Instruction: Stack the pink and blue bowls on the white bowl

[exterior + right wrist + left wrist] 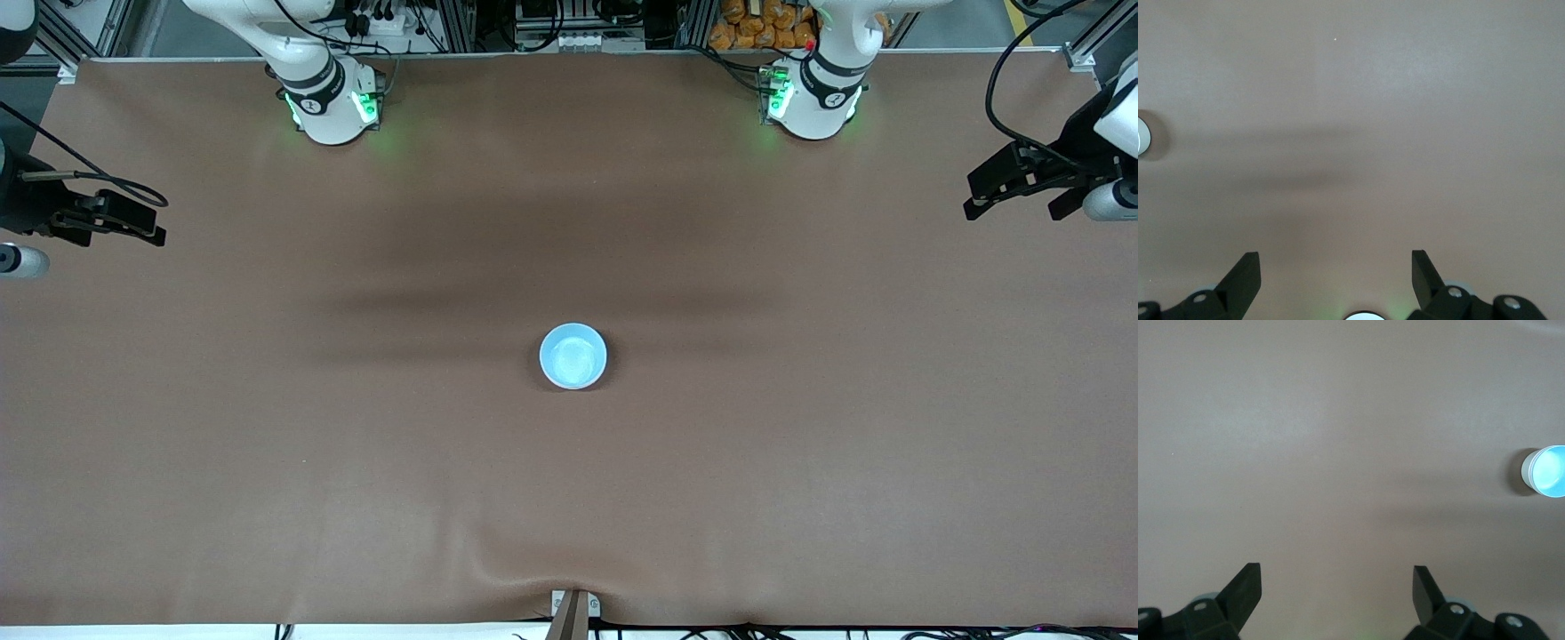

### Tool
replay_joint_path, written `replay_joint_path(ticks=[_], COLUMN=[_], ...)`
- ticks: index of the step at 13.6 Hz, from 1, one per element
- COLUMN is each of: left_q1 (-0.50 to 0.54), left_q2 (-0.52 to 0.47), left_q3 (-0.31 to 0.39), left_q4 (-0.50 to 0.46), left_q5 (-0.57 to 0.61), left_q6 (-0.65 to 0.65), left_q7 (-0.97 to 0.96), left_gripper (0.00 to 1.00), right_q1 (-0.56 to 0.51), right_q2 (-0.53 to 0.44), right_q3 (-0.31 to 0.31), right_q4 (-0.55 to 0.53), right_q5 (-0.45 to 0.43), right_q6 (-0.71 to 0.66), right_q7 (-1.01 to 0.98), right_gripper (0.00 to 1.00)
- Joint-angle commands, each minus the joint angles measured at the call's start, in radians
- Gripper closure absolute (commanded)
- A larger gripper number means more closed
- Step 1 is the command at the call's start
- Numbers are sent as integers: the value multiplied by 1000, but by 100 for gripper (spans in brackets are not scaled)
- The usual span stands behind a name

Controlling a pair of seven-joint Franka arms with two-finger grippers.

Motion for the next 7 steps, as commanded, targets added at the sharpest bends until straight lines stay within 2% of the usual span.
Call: replay_joint_path(ticks=[1, 7], left_q1=[1, 1], left_q2=[-8, -8], left_q3=[-5, -7], left_q4=[4, 4], left_q5=[23, 25], left_q6=[-18, -18], left_q7=[25, 19], left_gripper=[0, 0], right_q1=[-4, -12], right_q2=[-2, -2], right_q3=[3, 3], right_q4=[0, 0], right_q5=[-12, -12], right_q6=[-4, -8], right_q7=[-9, -9], right_gripper=[0, 0])
